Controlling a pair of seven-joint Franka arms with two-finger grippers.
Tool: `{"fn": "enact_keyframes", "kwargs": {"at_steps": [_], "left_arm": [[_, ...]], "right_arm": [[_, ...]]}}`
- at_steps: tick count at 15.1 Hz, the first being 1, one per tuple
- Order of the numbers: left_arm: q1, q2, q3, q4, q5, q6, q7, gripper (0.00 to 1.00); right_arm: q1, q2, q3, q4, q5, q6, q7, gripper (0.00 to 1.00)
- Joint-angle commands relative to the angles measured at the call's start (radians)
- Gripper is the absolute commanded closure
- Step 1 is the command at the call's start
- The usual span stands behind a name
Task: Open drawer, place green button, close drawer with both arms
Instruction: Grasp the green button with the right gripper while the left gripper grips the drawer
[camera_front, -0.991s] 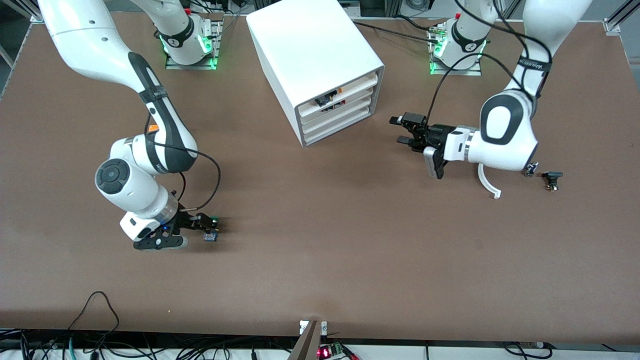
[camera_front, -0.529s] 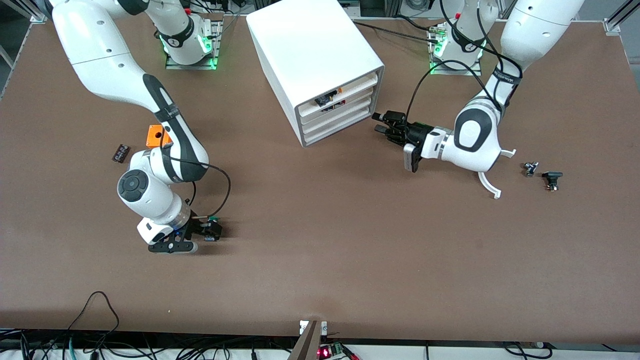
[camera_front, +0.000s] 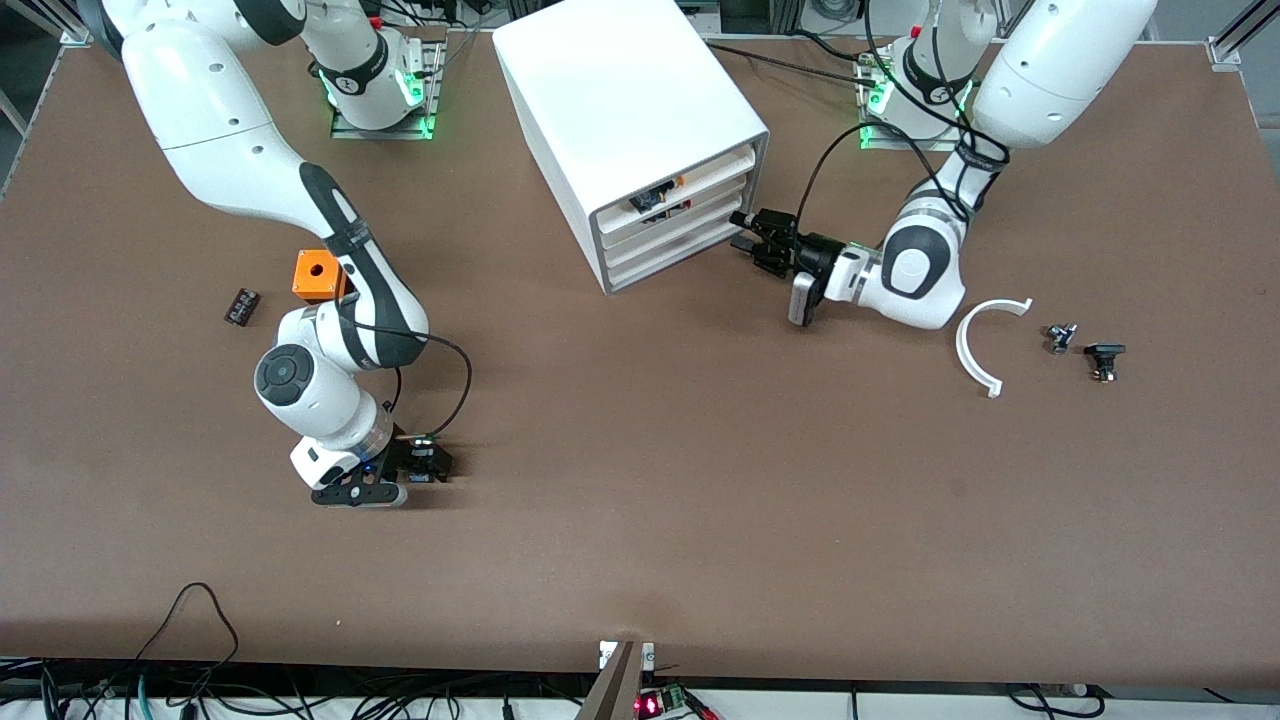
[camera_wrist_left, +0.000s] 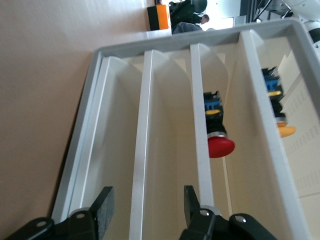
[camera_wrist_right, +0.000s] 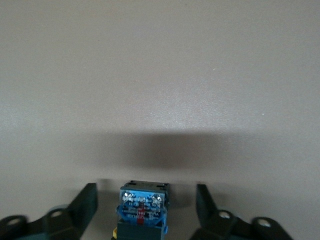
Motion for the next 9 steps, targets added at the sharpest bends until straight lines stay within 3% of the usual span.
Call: {"fn": "enact_keyframes", "kwargs": {"at_steps": [1, 4, 7, 9], "left_arm": [[-0.026, 0.004, -0.002, -0.033, -0.044, 0.028, 0.055, 0.37], [-0.041, 0.008, -0.008, -0.049, -0.061, 0.033, 0.055, 0.47], [-0.074, 0.017, -0.010, -0.056, -0.099, 0.051, 0.055, 0.60], [-0.098, 0.033, -0.011, -0.056, -0.130, 0.062, 0.055, 0.83]], "right_arm": [[0.002, 0.008, 0.002, 0.018, -0.014, 0.007, 0.022, 0.54], [0.004, 0.008, 0.004, 0.018, -0.012, 0.007, 0.023, 0.96], [-0.002, 0.007, 0.004, 0.021, -0.006, 0.012, 0.026, 1.00], [-0.005, 0.001, 0.004, 0.036, 0.000, -0.002, 0.019, 1.00]]}}
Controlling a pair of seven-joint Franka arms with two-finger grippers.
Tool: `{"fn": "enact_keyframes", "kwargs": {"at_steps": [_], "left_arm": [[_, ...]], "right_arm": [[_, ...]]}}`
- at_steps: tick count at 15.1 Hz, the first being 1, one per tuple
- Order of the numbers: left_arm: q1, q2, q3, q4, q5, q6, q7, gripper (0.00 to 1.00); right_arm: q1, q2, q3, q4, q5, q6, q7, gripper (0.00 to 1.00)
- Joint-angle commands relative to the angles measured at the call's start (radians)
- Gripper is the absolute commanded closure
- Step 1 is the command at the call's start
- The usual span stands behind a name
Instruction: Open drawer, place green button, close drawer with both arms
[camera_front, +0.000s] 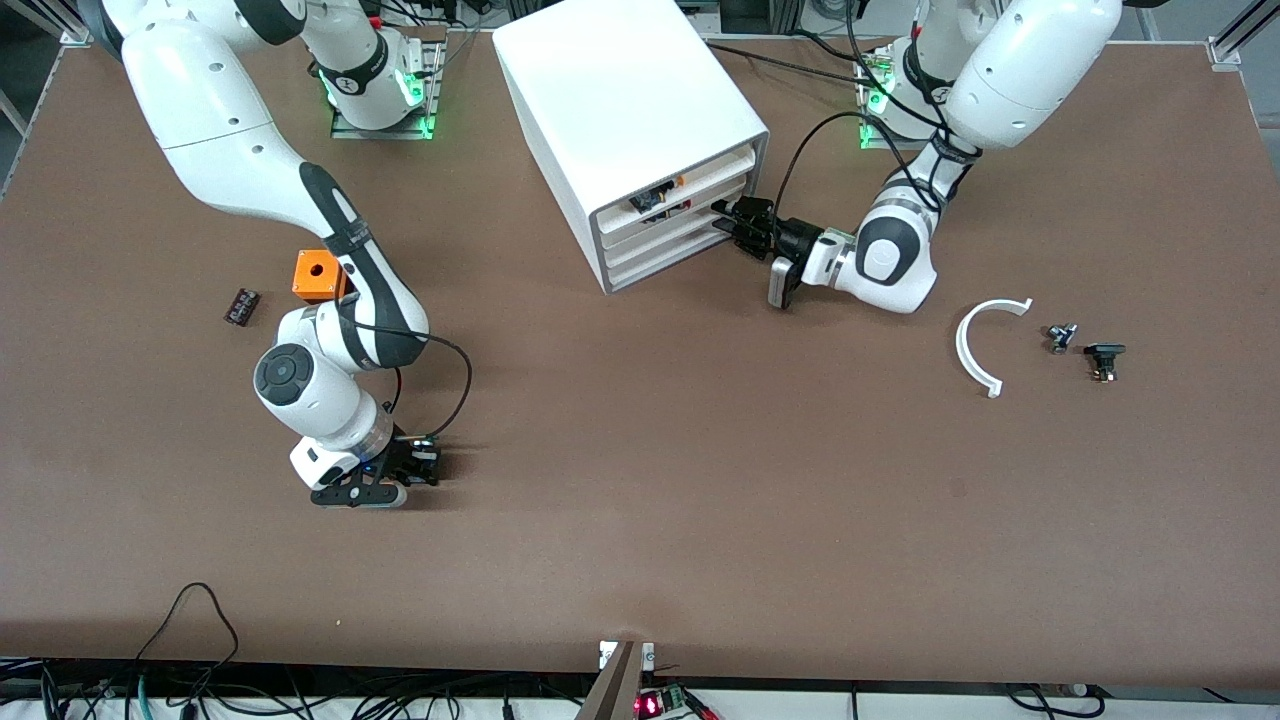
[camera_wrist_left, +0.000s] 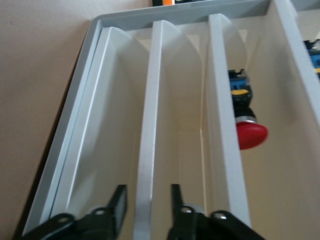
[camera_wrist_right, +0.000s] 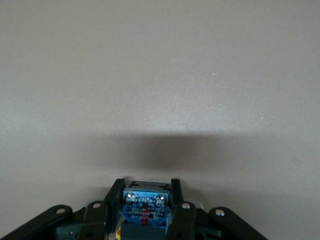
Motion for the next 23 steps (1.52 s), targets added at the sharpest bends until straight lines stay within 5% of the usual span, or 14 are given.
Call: {"fn": "enact_keyframes", "kwargs": {"at_steps": [1, 6, 13, 23], "left_arm": [[-0.032, 0.011, -0.002, -0.013, -0.052, 0.022, 0.036, 0.95], [-0.029, 0.006, -0.005, -0.011, -0.060, 0.019, 0.034, 1.00], [0.038, -0.001, 0.016, 0.087, -0.003, 0.010, -0.029, 1.00], [0.132, 0.055, 0.067, 0.320, 0.219, 0.010, -0.176, 1.00]], "right_arm": [[0.004, -0.002, 0.004, 0.058, 0.007, -0.045, 0.034, 1.00], [0.039, 0.001, 0.005, 0.237, 0.004, -0.380, 0.271, 1.00], [0.110, 0.003, -0.002, 0.369, -0.006, -0.654, 0.656, 1.00], [0.266, 0.000, -0.009, 0.500, -0.009, -0.784, 1.049, 1.00]]}}
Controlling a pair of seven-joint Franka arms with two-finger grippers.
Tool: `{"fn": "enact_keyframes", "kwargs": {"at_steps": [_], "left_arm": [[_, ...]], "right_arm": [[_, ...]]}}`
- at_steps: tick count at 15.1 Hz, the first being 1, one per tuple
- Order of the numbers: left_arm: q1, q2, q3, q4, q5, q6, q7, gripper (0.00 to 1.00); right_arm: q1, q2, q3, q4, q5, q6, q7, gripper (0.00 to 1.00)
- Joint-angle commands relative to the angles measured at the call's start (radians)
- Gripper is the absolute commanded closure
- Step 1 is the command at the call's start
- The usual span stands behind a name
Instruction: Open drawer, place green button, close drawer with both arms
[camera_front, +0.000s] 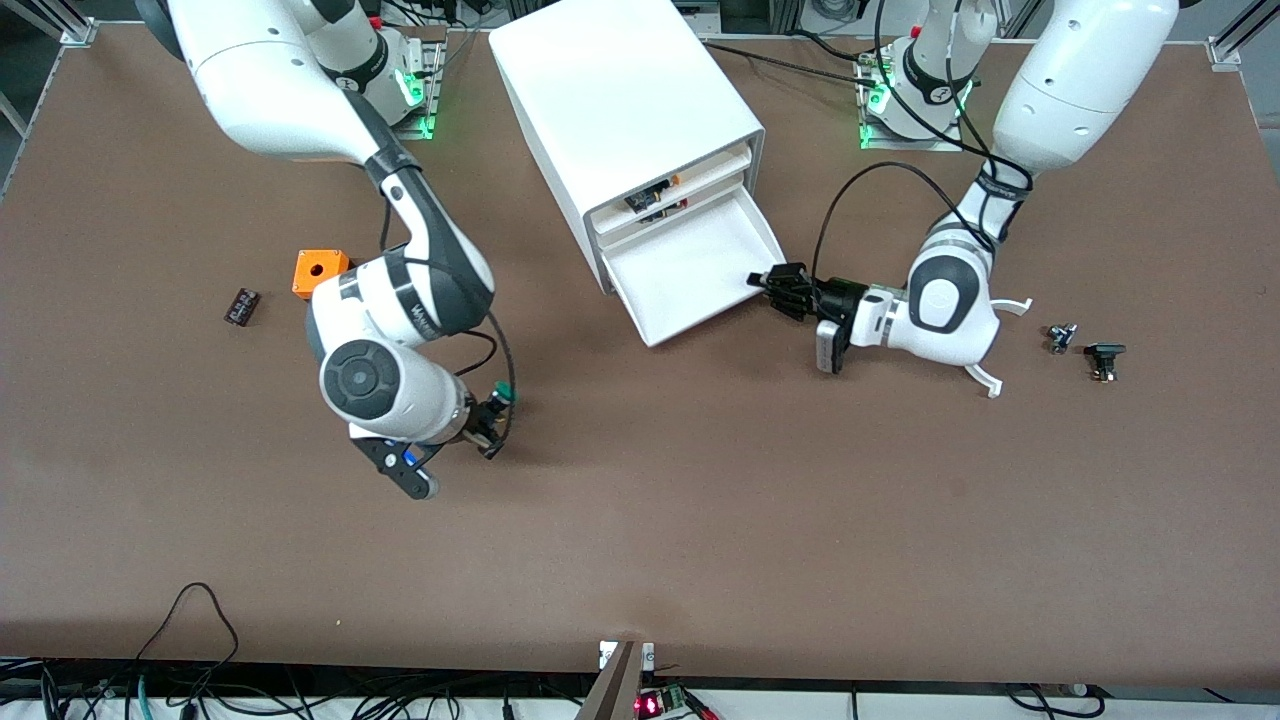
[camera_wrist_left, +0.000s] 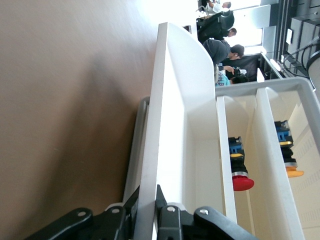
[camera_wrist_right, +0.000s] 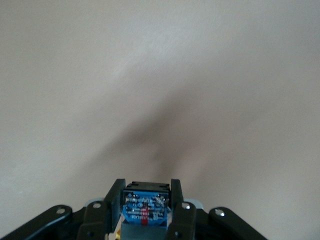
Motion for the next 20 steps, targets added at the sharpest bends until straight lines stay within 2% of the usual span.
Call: {"fn": "enact_keyframes", "kwargs": {"at_steps": [1, 5, 6, 7, 10, 13, 16, 20], "left_arm": [[0.020, 0.046, 0.001, 0.087, 0.031, 0.007, -0.008, 1.00], [0.040, 0.059, 0.002, 0.109, 0.059, 0.007, -0.014, 1.00], [0.043, 0.059, 0.002, 0.107, 0.059, 0.007, -0.014, 0.55], [0.048, 0.057, 0.001, 0.107, 0.057, 0.005, -0.011, 0.01], [0.075, 0.018, 0.001, 0.113, 0.086, -0.007, -0.058, 0.00], [0.097, -0.036, 0.002, 0.190, 0.204, -0.113, -0.274, 0.00], [0.117, -0.097, 0.002, 0.269, 0.348, -0.187, -0.474, 0.00], [0.114, -0.199, -0.013, 0.354, 0.621, -0.222, -0.760, 0.00]], "right_arm": [[0.057, 0.004, -0.010, 0.063, -0.010, -0.028, 0.133, 1.00], [0.138, 0.001, -0.010, 0.087, -0.011, -0.018, 0.295, 1.00], [0.165, 0.001, -0.015, 0.087, -0.022, -0.011, 0.335, 1.00], [0.194, 0.001, -0.021, 0.087, -0.045, -0.003, 0.374, 1.00], [0.273, 0.001, -0.022, 0.089, -0.060, -0.002, 0.481, 1.00], [0.340, 0.001, -0.022, 0.103, -0.088, 0.003, 0.587, 1.00], [0.391, 0.007, -0.025, 0.101, -0.091, 0.058, 0.676, 1.00], [0.443, 0.053, -0.035, 0.097, -0.126, 0.173, 0.812, 1.00]]}}
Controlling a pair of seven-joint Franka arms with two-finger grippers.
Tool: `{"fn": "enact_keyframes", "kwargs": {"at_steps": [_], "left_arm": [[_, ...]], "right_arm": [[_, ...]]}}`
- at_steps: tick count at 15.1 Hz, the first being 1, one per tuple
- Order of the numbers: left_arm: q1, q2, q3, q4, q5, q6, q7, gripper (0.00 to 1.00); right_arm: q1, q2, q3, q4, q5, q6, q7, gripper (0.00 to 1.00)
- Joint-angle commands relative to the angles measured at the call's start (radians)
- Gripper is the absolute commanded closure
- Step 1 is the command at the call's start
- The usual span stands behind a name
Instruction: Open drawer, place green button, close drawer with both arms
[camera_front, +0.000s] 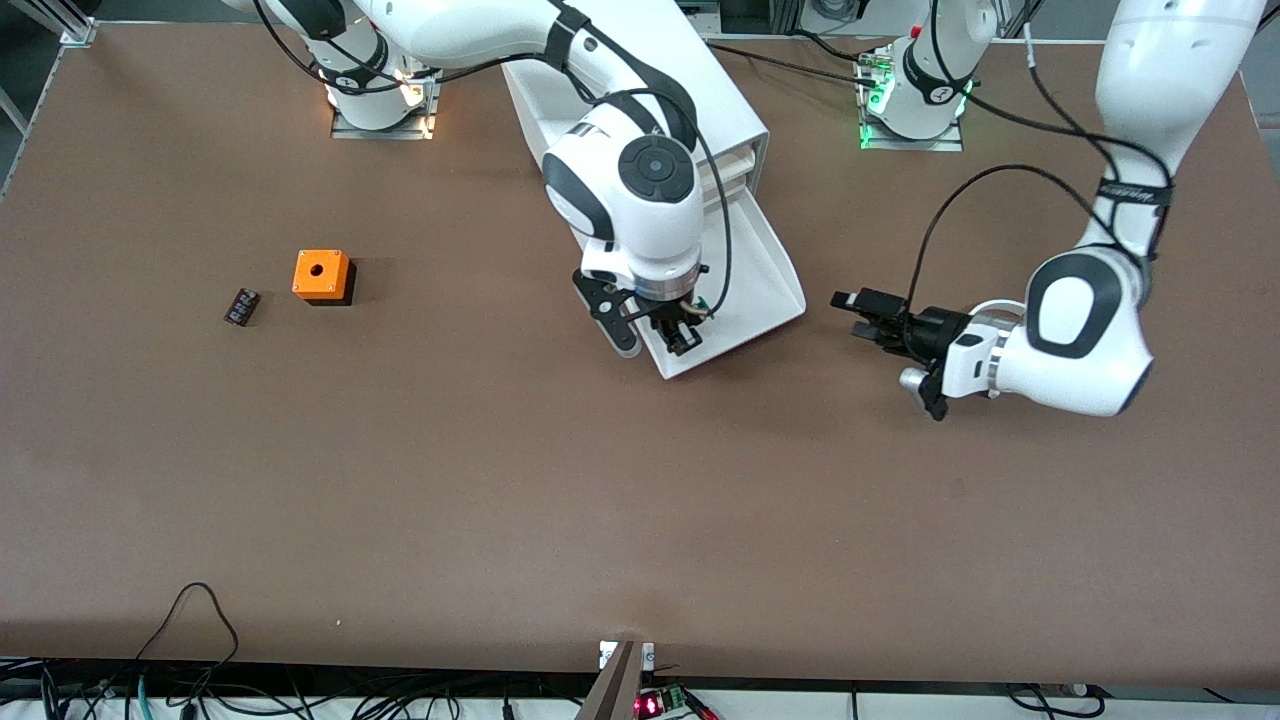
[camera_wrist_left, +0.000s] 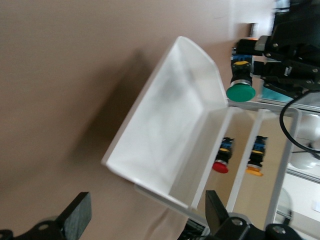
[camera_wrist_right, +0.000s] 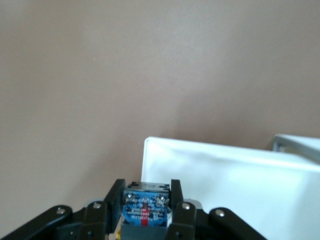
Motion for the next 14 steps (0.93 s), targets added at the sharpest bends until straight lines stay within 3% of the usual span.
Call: {"fn": "enact_keyframes", "kwargs": {"at_steps": [1, 4, 8, 12, 14], "left_arm": [[-0.012, -0.069, -0.017, 0.056, 0.180, -0.049, -0.213, 0.00], [-0.034, -0.083, -0.045, 0.140, 0.378, -0.101, -0.396, 0.00], [-0.095, -0.084, -0.062, 0.232, 0.558, -0.144, -0.558, 0.00], [-0.159, -0.074, -0.059, 0.331, 0.748, -0.181, -0.574, 0.00], [-0.173, -0.052, -0.055, 0.372, 0.771, -0.166, -0.568, 0.00]], "right_arm": [[0.040, 0.052, -0.027, 0.015, -0.033, 0.082, 0.103, 1.00], [0.067, 0.094, -0.043, 0.015, -0.050, 0.130, 0.157, 1.00], [0.099, 0.123, -0.072, 0.015, -0.050, 0.154, 0.206, 1.00], [0.139, 0.143, -0.100, 0.015, -0.051, 0.173, 0.255, 1.00], [0.143, 0.143, -0.100, 0.015, -0.051, 0.168, 0.280, 1.00]]}}
